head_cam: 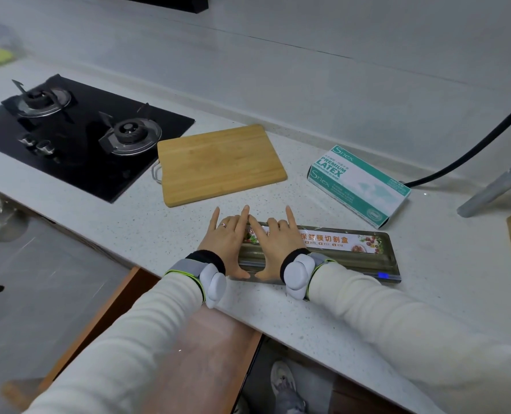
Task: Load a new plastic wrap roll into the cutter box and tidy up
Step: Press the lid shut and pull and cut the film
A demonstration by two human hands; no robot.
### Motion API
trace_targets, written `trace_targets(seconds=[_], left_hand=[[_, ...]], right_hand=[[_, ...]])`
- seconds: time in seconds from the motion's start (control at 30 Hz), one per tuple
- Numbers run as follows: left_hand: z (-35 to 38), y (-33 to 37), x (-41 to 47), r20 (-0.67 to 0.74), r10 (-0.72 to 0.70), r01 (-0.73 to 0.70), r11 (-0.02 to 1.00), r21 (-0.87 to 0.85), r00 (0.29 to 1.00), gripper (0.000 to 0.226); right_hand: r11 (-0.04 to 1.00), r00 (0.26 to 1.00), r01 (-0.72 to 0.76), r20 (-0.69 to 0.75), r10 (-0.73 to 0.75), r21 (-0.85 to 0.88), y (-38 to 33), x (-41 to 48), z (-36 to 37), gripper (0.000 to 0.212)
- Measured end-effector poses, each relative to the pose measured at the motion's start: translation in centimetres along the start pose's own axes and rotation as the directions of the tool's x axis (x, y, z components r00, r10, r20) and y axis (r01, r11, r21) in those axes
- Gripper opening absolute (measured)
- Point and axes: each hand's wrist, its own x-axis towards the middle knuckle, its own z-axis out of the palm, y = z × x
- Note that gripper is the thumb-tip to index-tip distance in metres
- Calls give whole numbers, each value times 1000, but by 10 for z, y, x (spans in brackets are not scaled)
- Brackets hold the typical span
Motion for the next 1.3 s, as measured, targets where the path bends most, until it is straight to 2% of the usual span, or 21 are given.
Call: trace_targets(seconds=[0.37,0.57,0.8,0.93,1.1,1.3], left_hand=[[0,0,1,-4,3,-3,1000,-7,1000,142],[-4,0,-3,18,-39,40,998,-46,999,149],[-13,6,2,81,-74,80,994,-76,994,157],[-31,53,26,35,51,-48,995,-89,998,154],[-47,134,57,36,210,-208,976,-68,977,148],[-36,181,74,116,224,-225,974,-7,968,145]], right_hand=[[1000,1000,11,-2,-11,-18,3,3,4,121],[1000,1000,-2,19,2,26,13,2,11,134],[974,982,-167,111,151,154,112,-51,21,143],[963,958,-234,204,204,137,164,-91,26,143],[943,934,-277,281,220,183,185,-113,33,143],[942,947,-243,267,178,233,185,-115,38,141]])
